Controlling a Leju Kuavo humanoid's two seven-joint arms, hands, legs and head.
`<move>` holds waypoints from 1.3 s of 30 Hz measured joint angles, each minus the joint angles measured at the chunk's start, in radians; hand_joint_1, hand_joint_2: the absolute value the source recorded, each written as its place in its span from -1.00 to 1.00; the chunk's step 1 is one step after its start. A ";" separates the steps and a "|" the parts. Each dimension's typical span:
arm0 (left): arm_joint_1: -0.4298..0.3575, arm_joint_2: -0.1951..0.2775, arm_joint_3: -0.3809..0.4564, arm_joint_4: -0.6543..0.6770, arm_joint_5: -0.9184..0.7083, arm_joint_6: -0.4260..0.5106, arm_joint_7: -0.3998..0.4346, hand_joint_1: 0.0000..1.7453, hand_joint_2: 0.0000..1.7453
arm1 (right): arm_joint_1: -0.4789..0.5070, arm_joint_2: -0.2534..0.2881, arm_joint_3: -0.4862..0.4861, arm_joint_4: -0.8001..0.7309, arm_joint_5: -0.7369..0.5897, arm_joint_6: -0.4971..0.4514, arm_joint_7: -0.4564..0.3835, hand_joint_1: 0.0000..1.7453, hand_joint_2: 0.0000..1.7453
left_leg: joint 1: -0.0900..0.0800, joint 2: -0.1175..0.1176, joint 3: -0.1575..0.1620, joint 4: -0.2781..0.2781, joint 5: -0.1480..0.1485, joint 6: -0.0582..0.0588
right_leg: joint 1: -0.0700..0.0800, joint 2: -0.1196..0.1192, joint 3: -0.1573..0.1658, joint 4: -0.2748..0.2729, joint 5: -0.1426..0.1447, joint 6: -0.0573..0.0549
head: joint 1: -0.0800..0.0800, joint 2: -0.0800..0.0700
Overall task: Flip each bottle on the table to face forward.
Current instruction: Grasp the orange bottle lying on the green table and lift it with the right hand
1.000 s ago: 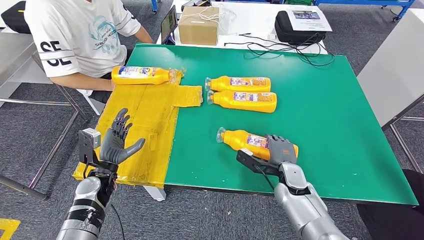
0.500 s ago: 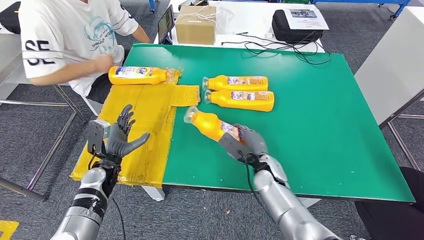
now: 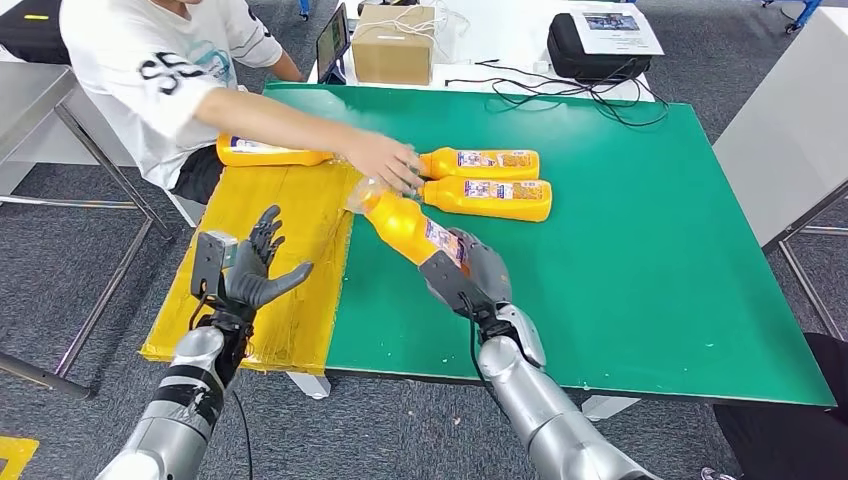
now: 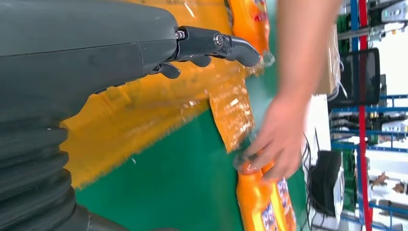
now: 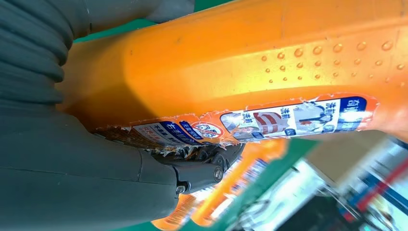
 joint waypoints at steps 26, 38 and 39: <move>-0.061 -0.082 -0.118 0.027 0.157 -0.143 0.019 -1.00 1.00 | -0.030 0.118 0.149 0.020 -0.025 -0.036 -0.092 1.00 1.00 | 0.000 0.000 -0.001 0.000 0.000 0.000 | 0.000 0.000 -0.001 0.000 0.000 0.000 | 0.000 0.000; -0.019 -0.076 -0.158 -0.105 0.216 -0.146 0.033 -1.00 1.00 | -0.051 0.117 0.232 0.060 -0.034 0.018 -0.061 1.00 1.00 | 0.000 0.000 -0.001 0.000 0.000 0.000 | 0.000 0.000 -0.001 0.000 0.000 0.000 | 0.000 0.000; -0.017 -0.075 -0.161 -0.117 0.221 -0.148 0.033 -1.00 1.00 | -0.050 0.116 0.236 0.066 -0.035 0.021 -0.061 1.00 1.00 | 0.000 0.000 -0.001 0.000 0.000 0.000 | 0.000 0.000 -0.001 0.000 0.000 0.000 | 0.000 0.000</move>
